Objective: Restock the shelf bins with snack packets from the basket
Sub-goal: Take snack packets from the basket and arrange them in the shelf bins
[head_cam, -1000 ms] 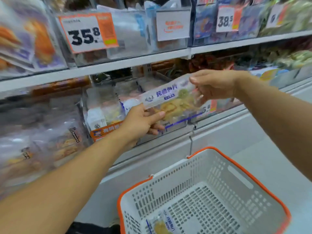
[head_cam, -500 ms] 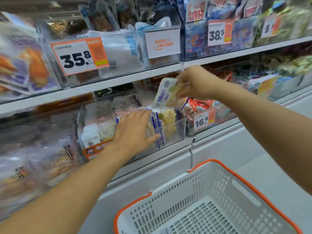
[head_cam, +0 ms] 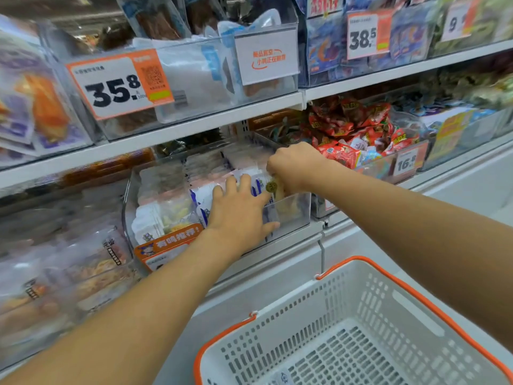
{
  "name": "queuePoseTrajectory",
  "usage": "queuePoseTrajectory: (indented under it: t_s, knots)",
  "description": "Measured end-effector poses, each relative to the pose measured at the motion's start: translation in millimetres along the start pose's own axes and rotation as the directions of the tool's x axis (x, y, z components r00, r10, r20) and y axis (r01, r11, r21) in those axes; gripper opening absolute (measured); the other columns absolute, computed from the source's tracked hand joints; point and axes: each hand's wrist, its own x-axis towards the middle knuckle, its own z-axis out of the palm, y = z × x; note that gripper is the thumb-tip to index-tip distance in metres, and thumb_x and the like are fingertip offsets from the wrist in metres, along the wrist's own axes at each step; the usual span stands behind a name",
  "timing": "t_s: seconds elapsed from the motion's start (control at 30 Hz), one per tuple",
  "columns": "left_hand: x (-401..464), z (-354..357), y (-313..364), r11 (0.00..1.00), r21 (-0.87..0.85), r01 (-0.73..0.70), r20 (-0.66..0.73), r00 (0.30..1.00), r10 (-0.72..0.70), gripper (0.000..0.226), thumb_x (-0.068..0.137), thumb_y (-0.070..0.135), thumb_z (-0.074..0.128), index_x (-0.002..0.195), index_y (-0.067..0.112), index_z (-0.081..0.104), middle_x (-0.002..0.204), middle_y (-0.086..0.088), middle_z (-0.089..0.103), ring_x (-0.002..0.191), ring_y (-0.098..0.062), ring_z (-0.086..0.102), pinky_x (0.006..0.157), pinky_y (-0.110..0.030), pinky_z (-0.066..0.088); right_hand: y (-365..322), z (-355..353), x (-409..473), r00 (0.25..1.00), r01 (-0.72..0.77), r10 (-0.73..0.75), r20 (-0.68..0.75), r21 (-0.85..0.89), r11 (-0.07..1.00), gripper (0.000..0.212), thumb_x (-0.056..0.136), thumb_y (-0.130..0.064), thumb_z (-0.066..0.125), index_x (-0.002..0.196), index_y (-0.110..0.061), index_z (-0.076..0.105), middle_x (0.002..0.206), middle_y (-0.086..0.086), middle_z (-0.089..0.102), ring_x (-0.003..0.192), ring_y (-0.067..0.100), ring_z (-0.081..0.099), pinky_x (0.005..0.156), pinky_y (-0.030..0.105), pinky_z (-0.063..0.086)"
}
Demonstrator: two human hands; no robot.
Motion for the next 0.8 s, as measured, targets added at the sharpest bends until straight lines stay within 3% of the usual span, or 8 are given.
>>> queuePoseTrajectory:
  t_s: [0.13, 0.27, 0.4, 0.63, 0.73, 0.8]
  knots:
    - [-2.3, 1.7, -6.3, 1.000, 0.000, 0.004, 0.017, 1.000, -0.004, 0.062, 0.086, 0.076, 0.042, 0.131, 0.035, 0.055, 0.149, -0.013, 0.026, 0.139, -0.038, 0.023, 0.111, -0.052, 0.026, -3.8, 5.2, -5.3, 0.996, -0.019, 0.015, -0.087, -0.047, 0.999, 0.007, 0.087, -0.017, 0.065, 0.090, -0.020, 0.059, 0.093, 0.002, 0.066, 0.082, 0.030, 0.066, 0.062, 0.034, 0.038]
    - [-4.7, 1.2, -14.9, 0.997, -0.076, 0.011, 0.049, 0.999, -0.007, 0.059, 0.086, 0.074, 0.045, 0.129, 0.036, 0.057, 0.155, -0.013, 0.022, 0.144, -0.038, 0.018, 0.115, -0.050, 0.023, -3.0, 6.1, -5.2, 0.997, -0.032, 0.030, -0.074, -0.027, 0.999, 0.012, 0.087, -0.023, 0.069, 0.097, -0.020, 0.064, 0.096, 0.002, 0.068, 0.084, 0.029, 0.066, 0.063, 0.034, 0.040]
    - [-8.1, 0.8, -15.8, 0.993, -0.116, -0.012, 0.019, 1.000, 0.014, 0.057, 0.091, 0.066, 0.046, 0.140, 0.036, 0.046, 0.157, -0.014, 0.021, 0.146, -0.036, 0.016, 0.115, -0.049, 0.023, 0.9, 3.3, -3.2, 0.999, -0.018, 0.019, -0.026, 0.027, 0.999, 0.022, 0.087, -0.027, 0.070, 0.106, -0.020, 0.061, 0.099, 0.001, 0.065, 0.089, 0.027, 0.064, 0.065, 0.035, 0.041]
    - [-14.6, -1.5, -21.0, 0.985, -0.172, -0.017, -0.018, 1.000, 0.014, 0.063, 0.095, 0.059, 0.047, 0.150, 0.036, 0.027, 0.161, -0.013, 0.016, 0.148, -0.032, 0.017, 0.117, -0.046, 0.021, 15.4, 0.9, -11.0, 0.999, -0.050, 0.053, -0.011, 0.197, 0.979, 0.057, 0.071, -0.042, 0.085, 0.115, -0.021, 0.054, 0.109, -0.003, 0.057, 0.094, 0.019, 0.056, 0.065, 0.033, 0.042]
    - [-18.6, -5.6, -20.8, 0.977, -0.208, -0.049, -0.091, 0.995, 0.030, 0.060, 0.096, 0.052, 0.050, 0.150, 0.031, 0.032, 0.158, -0.010, 0.025, 0.145, -0.029, 0.024, 0.115, -0.043, 0.025, 15.9, -0.3, -16.8, 0.993, -0.057, 0.080, -0.086, 0.244, 0.968, 0.060, 0.072, -0.053, 0.081, 0.115, -0.021, 0.053, 0.108, -0.004, 0.052, 0.092, 0.016, 0.051, 0.065, 0.032, 0.042]
    - [-20.1, -6.8, -20.2, 0.960, -0.243, -0.139, -0.252, 0.965, 0.075, 0.049, 0.095, 0.043, 0.056, 0.139, 0.023, 0.049, 0.143, -0.008, 0.046, 0.132, -0.028, 0.042, 0.105, -0.042, 0.037, 16.1, -4.0, -22.2, 0.976, -0.064, 0.114, -0.185, 0.258, 0.964, 0.054, 0.076, -0.054, 0.077, 0.113, -0.021, 0.054, 0.108, -0.003, 0.051, 0.095, 0.018, 0.052, 0.065, 0.032, 0.043]
